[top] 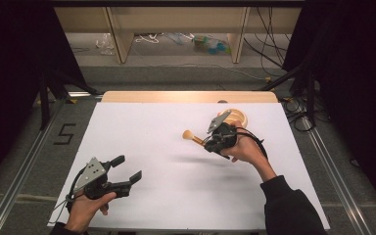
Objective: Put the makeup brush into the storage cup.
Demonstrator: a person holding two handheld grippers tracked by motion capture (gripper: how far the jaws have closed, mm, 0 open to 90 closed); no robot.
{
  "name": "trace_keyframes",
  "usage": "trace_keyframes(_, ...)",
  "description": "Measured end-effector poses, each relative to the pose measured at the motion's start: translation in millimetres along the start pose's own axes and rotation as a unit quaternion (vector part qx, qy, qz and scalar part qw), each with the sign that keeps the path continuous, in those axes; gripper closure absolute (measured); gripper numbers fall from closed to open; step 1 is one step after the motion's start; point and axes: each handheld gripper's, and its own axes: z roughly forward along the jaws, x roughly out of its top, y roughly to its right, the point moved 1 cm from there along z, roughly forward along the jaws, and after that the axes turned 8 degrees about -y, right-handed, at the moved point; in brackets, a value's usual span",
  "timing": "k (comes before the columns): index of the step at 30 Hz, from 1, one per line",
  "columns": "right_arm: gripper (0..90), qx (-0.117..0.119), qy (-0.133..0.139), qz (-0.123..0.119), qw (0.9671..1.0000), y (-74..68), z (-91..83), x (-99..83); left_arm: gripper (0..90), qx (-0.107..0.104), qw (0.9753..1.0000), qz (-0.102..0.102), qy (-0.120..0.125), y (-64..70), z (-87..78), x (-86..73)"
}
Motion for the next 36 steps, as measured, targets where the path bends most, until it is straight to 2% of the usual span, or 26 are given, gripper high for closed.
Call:
trace_keyframes(4, 74.6, -0.003, 0.031, 0.011, 0.9995, 2.0, -3.7, 1.2, 16.4, 0.0, 1.0, 0.0, 0.001, -0.1, -0.4, 0.0)
trace_keyframes(6, 74.5, -0.011, 0.058, 0.018, 0.9981, 3.5, -7.6, 2.1, 16.4, 0.001, 1.0, 0.0, 0.0, 0.0, -0.5, -0.1)
trace_keyframes(7, 74.5, -0.011, 0.058, 0.018, 0.9981, 3.5, -7.6, 2.1, 16.4, 0.001, 1.0, 0.001, 0.0, 0.0, -0.5, 0.0)
trace_keyframes(14, 74.6, -0.024, 0.107, 0.04, 0.9932, 8.2, -15.2, 1.6, 16.4, 0.001, 1.0, 0.001, -0.001, -0.1, -0.3, -0.1)
trace_keyframes(15, 74.6, -0.024, 0.107, 0.04, 0.9932, 8.2, -15.2, 1.6, 16.4, 0.001, 1.0, 0.001, -0.001, -0.1, -0.3, -0.1)
trace_keyframes(16, 74.6, -0.029, 0.119, 0.042, 0.9916, 8.5, -15.2, 1.8, 16.4, 0.001, 1.0, 0.001, -0.001, -0.1, -0.3, -0.1)
trace_keyframes(18, 74.6, -0.023, 0.128, 0.05, 0.9903, 10.0, -17.8, 1.6, 16.4, 0.001, 1.0, 0.0, 0.0, -0.1, -0.4, -0.1)
trace_keyframes(20, 74.6, -0.03, 0.149, 0.058, 0.9867, 12.5, -20.8, 1.0, 16.4, 0.001, 1.0, 0.0, 0.0, -0.1, -0.3, -0.1)
trace_keyframes(21, 74.6, -0.03, 0.149, 0.058, 0.9867, 12.5, -20.8, 1.0, 16.4, 0.001, 1.0, 0.0, -0.001, -0.2, -0.3, -0.1)
trace_keyframes(30, 74.6, -0.041, 0.201, 0.087, 0.9748, 20.5, -32.6, -2.7, 16.4, 0.0, 1.0, -0.001, 0.0, -0.2, 0.1, -0.3)
trace_keyframes(31, 74.5, -0.048, 0.214, 0.095, 0.9711, 21.6, -36.2, -3.5, 16.4, 0.0, 1.0, -0.002, 0.0, -0.2, 0.1, -0.3)
trace_keyframes(32, 74.5, -0.048, 0.214, 0.095, 0.9711, 21.6, -36.2, -3.5, 16.4, -0.001, 1.0, -0.001, 0.0, -0.3, 0.3, -0.3)
trace_keyframes(35, 74.6, -0.056, 0.233, 0.105, 0.9652, 24.1, -40.5, -4.8, 16.4, 0.0, 1.0, -0.002, 0.0, -0.1, 0.1, -0.3)
trace_keyframes(36, 74.6, -0.057, 0.233, 0.108, 0.9649, 24.9, -42.6, -5.6, 16.4, 0.0, 1.0, -0.001, -0.001, 0.0, 0.1, -0.3)
